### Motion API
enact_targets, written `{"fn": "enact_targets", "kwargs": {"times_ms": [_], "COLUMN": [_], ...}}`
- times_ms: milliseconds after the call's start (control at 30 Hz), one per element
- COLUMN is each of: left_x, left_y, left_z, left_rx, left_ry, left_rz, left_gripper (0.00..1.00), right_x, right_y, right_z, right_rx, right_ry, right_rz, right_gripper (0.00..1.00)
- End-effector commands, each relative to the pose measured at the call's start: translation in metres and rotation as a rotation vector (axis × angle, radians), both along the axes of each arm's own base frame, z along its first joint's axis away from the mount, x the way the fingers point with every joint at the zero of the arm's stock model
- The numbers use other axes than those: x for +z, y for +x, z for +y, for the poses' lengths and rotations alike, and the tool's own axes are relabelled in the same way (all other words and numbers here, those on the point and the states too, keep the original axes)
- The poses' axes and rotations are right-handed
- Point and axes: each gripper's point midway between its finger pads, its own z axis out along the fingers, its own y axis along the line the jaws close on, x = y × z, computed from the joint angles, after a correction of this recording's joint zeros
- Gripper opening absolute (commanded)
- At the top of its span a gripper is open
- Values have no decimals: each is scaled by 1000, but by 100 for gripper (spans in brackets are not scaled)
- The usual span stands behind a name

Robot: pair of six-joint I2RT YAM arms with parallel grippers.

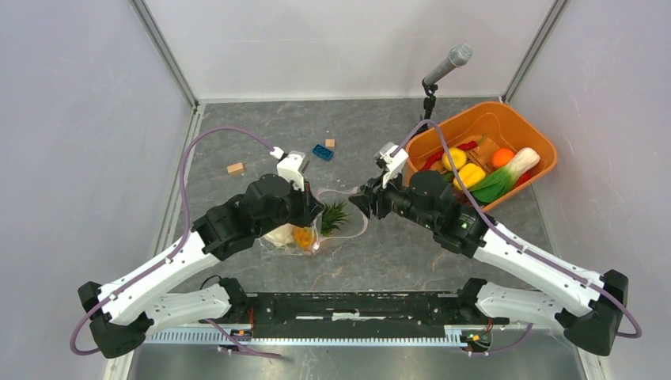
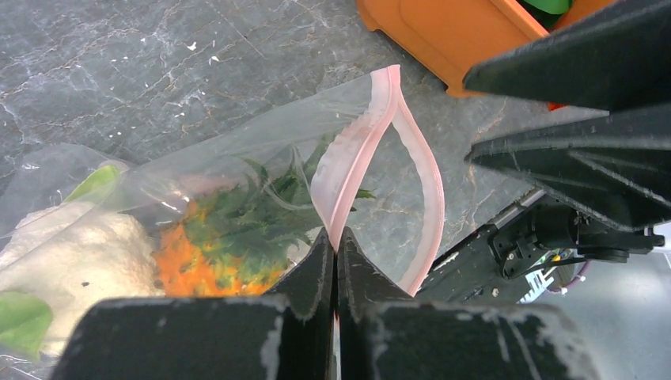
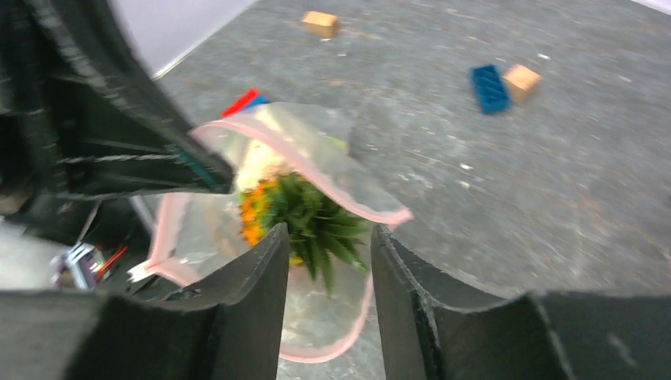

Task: Place the food in the zip-top bag and seal the zipper
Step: Adjust the zipper food storage bag at the center of the board.

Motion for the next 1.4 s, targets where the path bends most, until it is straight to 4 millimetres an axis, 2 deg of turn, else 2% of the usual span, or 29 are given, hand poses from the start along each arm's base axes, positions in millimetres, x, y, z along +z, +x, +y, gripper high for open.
{"fn": "enact_targets", "kwargs": {"times_ms": [0,67,167,267,333,433,533,700,767,800,833,867,967,1100,1167,1200,1267,1367], "left_x": [22,21,21,21,20,18,15,14,14,14,47,15,14,14,13,13,14,15], "left_y": [1,1,0,-2,-2,-3,-4,-2,-2,-2,-13,-2,0,-1,-1,-2,-1,-2], "left_z": [-12,-12,-13,-14,-14,-15,-13,-10,-10,-10,6,-10,-13,-16,-16,-15,-14,-11], "left_rx": [-25,-22,-25,-31,-34,-36,-26,-15,-14,-13,-15,-13,-20,-29,-28,-29,-23,-15], "left_ry": [-85,-91,-99,-102,-104,-100,-100,-91,-89,-88,-180,-90,-88,-88,-91,-92,-96,-100], "left_rz": [-30,-23,-21,-17,-14,-4,4,-2,-3,-5,-74,-6,-3,5,7,5,2,0], "left_gripper": [2,2,2,2,2,2,2,2,2,2,2,2,2,2,2,2,2,2], "right_x": [24,2,-26,-44,-50,-39,-31,-31,-38,-49,-56,-64,-79,-96,-99,-100,-100,-95], "right_y": [-38,-46,-36,-26,-13,-8,2,8,13,14,14,13,-1,3,6,7,7,8], "right_z": [43,53,61,71,74,77,66,47,39,37,39,39,55,60,62,63,67,67], "right_rx": [304,355,304,283,232,219,143,72,14,6,6,1,78,38,22,18,22,16], "right_ry": [122,111,71,-4,-11,-19,-1,-18,-57,-106,-133,-154,-106,-126,-120,-109,-85,-57], "right_rz": [4,64,94,77,29,-66,-146,-191,-143,-101,-64,-23,56,127,133,133,132,123], "right_gripper": [41,35,35,36,41,56,68,69,69,70,70,70,70,71,69,64,46,26]}}
